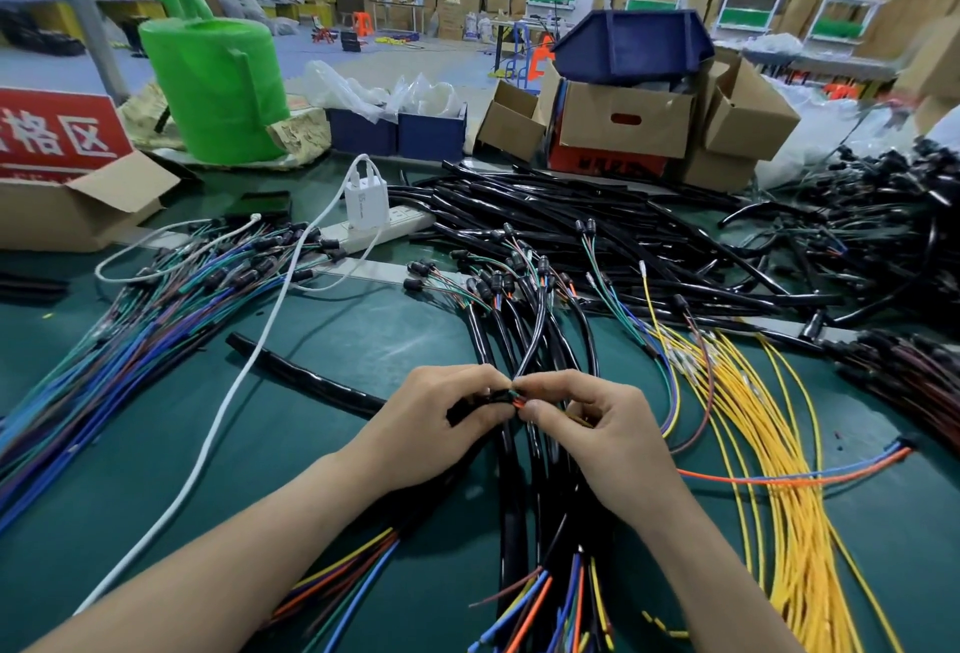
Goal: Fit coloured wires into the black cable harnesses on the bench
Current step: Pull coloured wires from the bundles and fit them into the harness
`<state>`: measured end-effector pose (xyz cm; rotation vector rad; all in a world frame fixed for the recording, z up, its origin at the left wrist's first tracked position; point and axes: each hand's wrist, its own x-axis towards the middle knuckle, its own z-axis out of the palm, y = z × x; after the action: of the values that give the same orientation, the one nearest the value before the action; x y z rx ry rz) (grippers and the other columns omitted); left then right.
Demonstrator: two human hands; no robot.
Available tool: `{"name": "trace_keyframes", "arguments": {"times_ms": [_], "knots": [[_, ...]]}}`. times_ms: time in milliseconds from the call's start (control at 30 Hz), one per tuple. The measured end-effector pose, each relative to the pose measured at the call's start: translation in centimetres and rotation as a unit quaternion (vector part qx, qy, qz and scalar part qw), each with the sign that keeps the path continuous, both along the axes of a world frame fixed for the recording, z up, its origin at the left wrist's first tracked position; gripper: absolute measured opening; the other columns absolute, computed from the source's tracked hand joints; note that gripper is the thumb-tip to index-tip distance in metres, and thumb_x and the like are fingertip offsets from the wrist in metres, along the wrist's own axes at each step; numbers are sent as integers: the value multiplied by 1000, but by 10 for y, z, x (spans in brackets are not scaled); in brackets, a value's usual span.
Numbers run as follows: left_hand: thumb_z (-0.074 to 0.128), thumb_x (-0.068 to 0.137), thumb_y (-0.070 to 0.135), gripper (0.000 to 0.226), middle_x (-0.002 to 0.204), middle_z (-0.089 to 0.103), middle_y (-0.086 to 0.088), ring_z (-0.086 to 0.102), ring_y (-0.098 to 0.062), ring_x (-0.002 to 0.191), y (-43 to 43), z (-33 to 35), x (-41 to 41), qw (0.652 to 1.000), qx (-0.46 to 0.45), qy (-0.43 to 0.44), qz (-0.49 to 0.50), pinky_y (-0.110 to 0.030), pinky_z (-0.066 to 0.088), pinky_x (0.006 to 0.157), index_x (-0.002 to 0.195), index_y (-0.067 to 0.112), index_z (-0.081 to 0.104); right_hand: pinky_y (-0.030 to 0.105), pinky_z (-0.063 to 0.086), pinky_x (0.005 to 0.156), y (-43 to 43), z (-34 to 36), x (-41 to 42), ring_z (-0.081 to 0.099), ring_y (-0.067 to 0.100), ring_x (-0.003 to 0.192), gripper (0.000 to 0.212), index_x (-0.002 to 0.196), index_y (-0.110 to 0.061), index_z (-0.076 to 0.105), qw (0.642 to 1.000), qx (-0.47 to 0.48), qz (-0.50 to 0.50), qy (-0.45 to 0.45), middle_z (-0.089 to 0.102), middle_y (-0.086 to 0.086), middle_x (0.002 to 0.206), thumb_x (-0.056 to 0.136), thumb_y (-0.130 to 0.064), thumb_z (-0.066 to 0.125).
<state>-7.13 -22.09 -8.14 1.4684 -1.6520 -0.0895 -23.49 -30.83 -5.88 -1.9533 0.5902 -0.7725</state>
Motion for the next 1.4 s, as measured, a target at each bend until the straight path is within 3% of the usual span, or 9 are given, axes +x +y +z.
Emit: {"name": "trace_keyframes", "arguments": {"times_ms": [167,400,567,667,833,1033,1133,1300,1400], "knots": [[62,89,25,12,77,67,8,59,-4,70,0,-1,1,1000,5,-2,5,-21,47,67,91,15,68,6,31,50,1,2,0,43,-3,44,17,86,-15,76,1000,11,4,-12,51,-21,43,82,-1,69],[61,88,23,14,76,66,4,57,-4,69,1,0,-1,1000,5,-4,7,-17,45,66,90,12,68,15,25,48,0,0,1,30,4,48,20,77,-23,76,1000,19,-1,-3,43,-9,47,81,-4,70],[60,89,22,16,78,68,2,59,-6,70,1,2,-2,1000,5,-10,6,-20,46,67,92,9,69,12,28,50,1,1,0,33,4,50,19,79,-19,75,1000,28,11,-9,53,-8,52,81,-1,69],[61,88,22,17,79,69,1,60,-8,71,2,2,-2,1000,5,-8,3,-22,47,67,93,8,70,14,31,52,2,2,0,34,7,53,22,80,-20,73,999,31,26,-13,67,-3,68,82,1,67],[64,87,19,17,77,66,1,57,-5,68,3,3,-2,1000,1,-20,-2,-16,44,65,95,7,72,20,33,52,1,1,0,35,8,53,23,76,-25,71,1000,8,6,18,67,-7,68,80,-2,68],[57,91,20,20,76,62,0,55,-8,66,7,7,-4,1000,1,-20,-10,-19,44,62,95,6,71,26,36,55,2,3,1,40,9,52,20,73,-24,71,999,9,-16,33,67,-6,67,79,-5,69],[56,91,19,20,77,63,-1,56,-10,67,7,6,-3,1000,-3,-16,-2,-23,45,64,93,5,70,31,46,62,3,4,0,55,19,59,17,75,-21,72,999,-2,-23,24,70,-3,70,79,-5,70],[56,91,18,19,78,63,1,55,-6,68,5,6,-3,1000,-8,-17,3,-12,41,66,90,4,69,8,37,55,5,1,1,56,-1,54,13,77,-17,72,997,-56,-36,29,65,-16,61,80,-5,70],[57,90,17,17,77,62,2,53,-4,68,5,5,-3,1000,-10,-25,9,-10,40,66,89,4,69,7,35,53,5,0,1,53,0,53,11,76,-18,70,992,-106,-44,44,58,-20,56,80,-7,70]]}}
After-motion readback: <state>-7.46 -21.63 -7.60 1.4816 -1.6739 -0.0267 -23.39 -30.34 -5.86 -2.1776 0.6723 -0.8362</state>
